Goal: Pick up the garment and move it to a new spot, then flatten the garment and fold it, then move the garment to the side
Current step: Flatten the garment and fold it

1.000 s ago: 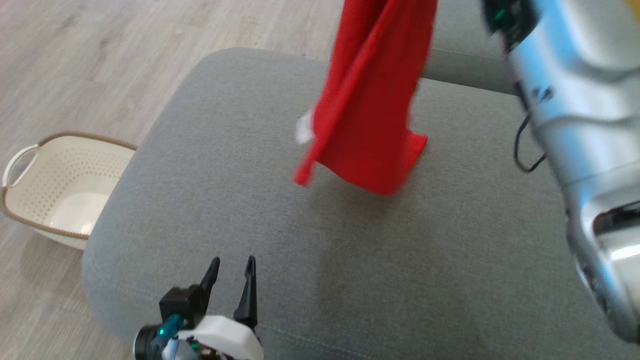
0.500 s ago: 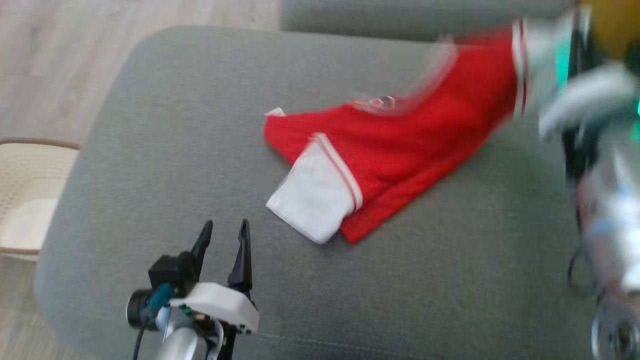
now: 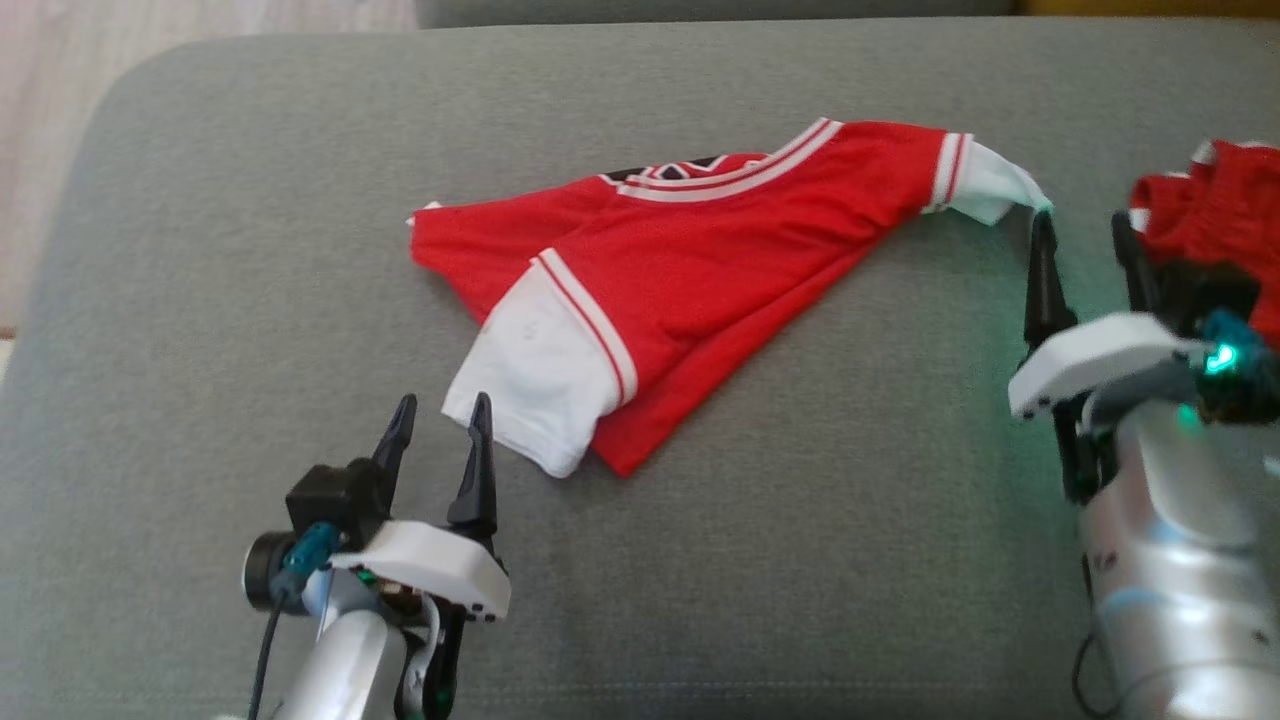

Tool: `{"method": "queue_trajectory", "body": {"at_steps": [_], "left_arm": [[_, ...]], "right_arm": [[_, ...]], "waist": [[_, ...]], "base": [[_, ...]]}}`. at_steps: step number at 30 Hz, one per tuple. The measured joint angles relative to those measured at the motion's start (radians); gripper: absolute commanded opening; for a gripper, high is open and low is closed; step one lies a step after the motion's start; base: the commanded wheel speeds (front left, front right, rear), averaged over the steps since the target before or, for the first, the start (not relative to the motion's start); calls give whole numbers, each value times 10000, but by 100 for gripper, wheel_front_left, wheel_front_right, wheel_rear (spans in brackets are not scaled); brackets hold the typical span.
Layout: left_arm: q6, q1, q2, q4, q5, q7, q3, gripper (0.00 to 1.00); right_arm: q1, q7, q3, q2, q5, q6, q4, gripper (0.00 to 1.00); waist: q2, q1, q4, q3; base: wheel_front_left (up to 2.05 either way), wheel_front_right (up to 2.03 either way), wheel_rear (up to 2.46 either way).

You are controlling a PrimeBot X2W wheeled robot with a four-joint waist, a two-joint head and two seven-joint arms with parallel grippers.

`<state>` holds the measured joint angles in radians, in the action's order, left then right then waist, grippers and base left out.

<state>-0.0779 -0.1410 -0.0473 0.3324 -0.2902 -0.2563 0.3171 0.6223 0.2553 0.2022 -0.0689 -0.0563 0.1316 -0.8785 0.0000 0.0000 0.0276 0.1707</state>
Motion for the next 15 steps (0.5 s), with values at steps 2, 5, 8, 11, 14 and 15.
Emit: {"method": "queue_trajectory", "body": {"at_steps": [2,5,8,11,14,15], "left_arm": [[-2,-141,0,117,-2,0,-27,100],[-12,-325,10,428,-17,0,-27,100],[-77,-417,15,848,-33,0,-35,100],[-96,-497,15,1248,-81,0,-50,100],[0,-500,19,1603,-378,0,-52,100],[0,-502,21,1687,-376,0,-54,100]], "right_arm": [[-372,-2,-196,25,234,0,295,100],[-794,0,-685,27,802,0,709,100],[-1011,0,-1340,54,1469,0,1160,100],[-1154,0,-1737,82,1816,0,1553,100],[-1353,-2,-1933,88,1946,0,1776,100],[-1412,0,-1948,88,1998,0,1843,100]], "waist": [[0,0,-159,32],[0,0,-362,90],[0,0,-543,163],[0,0,-718,250],[0,0,-881,356],[0,0,-929,395]], "base": [[0,0,0],[0,0,0],[0,0,0],[0,0,0],[0,0,0],[0,0,0]]}}
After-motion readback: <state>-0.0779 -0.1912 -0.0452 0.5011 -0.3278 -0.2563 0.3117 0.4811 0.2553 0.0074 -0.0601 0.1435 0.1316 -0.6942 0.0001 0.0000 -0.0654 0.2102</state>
